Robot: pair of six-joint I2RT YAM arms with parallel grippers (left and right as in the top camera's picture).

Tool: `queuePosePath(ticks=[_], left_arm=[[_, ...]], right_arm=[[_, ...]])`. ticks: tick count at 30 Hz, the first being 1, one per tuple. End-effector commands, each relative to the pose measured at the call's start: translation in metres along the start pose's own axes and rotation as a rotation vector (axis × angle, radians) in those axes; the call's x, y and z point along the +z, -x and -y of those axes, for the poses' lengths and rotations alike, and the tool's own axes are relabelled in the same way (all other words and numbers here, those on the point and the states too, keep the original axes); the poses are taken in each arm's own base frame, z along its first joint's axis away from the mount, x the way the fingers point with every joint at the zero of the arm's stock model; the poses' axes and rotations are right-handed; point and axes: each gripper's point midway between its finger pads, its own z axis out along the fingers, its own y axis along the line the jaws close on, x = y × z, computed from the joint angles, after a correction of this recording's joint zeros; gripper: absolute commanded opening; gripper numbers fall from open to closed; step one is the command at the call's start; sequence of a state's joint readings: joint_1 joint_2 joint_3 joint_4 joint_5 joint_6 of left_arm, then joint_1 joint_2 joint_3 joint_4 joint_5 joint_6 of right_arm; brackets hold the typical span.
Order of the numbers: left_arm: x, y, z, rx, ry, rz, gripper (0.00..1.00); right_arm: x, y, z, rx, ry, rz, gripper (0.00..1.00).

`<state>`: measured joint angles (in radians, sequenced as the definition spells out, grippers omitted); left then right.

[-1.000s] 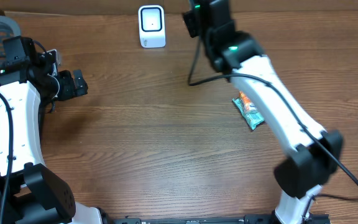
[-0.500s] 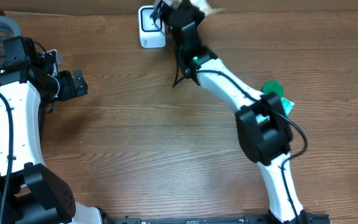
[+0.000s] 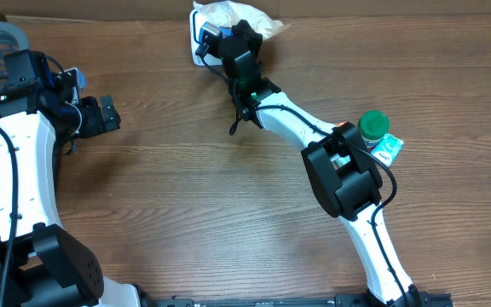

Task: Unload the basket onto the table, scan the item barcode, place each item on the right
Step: 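Hold the bag in front of the scanner window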

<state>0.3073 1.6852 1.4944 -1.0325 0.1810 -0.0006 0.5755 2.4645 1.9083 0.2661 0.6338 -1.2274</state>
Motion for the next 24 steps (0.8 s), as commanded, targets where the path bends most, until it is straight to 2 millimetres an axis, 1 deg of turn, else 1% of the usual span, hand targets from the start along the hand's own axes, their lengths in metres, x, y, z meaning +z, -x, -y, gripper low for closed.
queuePosePath(ticks=[1, 6, 17, 22, 24], left_arm=[[0.0, 0.001, 0.002, 0.004, 0.003, 0.0, 1.0], [0.0, 0.001, 0.002, 0.004, 0.003, 0.0, 1.0], [0.0, 0.001, 0.002, 0.004, 0.003, 0.0, 1.0], [0.0, 0.001, 0.002, 0.004, 0.003, 0.0, 0.99], [0.0, 0.001, 0.001, 0.004, 0.004, 0.0, 0.99]], right_arm=[[-0.004, 0.01, 0.015, 0.017, -0.031, 0.013, 0.04], [-0.008, 0.016, 0.012, 0.015, -0.027, 0.024, 0.04], [-0.009, 0.018, 0.012, 0.015, -0.027, 0.027, 0.04], [-0.014, 0.026, 0.009, 0.014, -0.026, 0.037, 0.04], [-0.017, 0.03, 0.012, 0.03, -0.032, 0.041, 0.04]])
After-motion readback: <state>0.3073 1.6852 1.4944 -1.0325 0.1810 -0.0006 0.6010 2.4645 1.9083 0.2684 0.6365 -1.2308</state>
